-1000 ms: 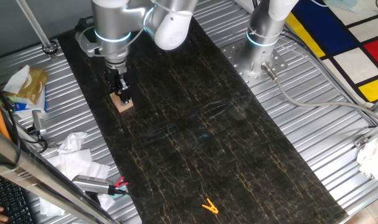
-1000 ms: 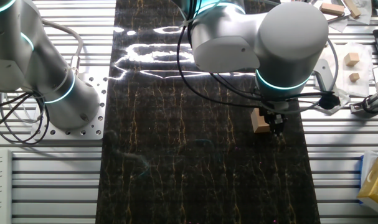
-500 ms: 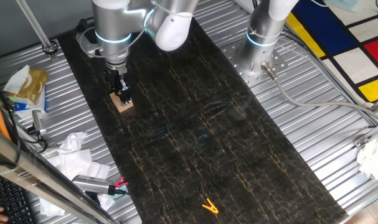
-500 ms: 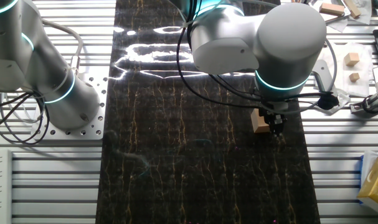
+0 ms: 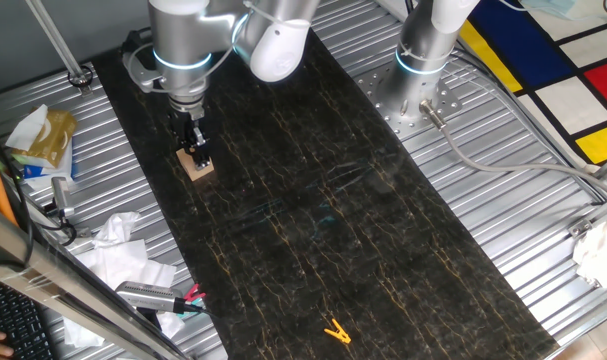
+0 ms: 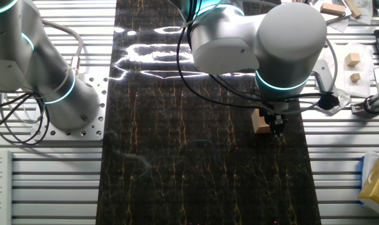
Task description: Hold a small block with the gripper and sweep it from left to right on the table
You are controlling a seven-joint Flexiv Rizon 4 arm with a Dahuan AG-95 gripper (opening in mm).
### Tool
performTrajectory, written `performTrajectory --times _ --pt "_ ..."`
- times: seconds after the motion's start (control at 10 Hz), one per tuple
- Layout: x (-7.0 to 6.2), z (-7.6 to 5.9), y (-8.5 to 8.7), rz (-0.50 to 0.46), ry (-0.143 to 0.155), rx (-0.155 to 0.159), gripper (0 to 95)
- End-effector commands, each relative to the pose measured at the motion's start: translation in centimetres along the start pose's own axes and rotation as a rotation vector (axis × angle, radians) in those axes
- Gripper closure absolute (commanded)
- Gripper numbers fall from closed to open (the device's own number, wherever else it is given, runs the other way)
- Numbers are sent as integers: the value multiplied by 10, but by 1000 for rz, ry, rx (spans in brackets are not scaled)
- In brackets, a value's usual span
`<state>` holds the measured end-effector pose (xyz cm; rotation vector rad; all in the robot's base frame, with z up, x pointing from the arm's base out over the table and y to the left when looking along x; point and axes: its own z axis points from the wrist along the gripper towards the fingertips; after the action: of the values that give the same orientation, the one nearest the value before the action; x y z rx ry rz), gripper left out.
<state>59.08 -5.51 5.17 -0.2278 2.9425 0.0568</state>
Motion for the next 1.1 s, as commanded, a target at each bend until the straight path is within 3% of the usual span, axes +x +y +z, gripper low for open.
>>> performTrajectory --times 0.1,1.0,1.1 --pt "0 0 0 1 -1 2 380" --pt "0 1 0 17 -4 5 380" --pt "0 1 0 22 -4 5 570"
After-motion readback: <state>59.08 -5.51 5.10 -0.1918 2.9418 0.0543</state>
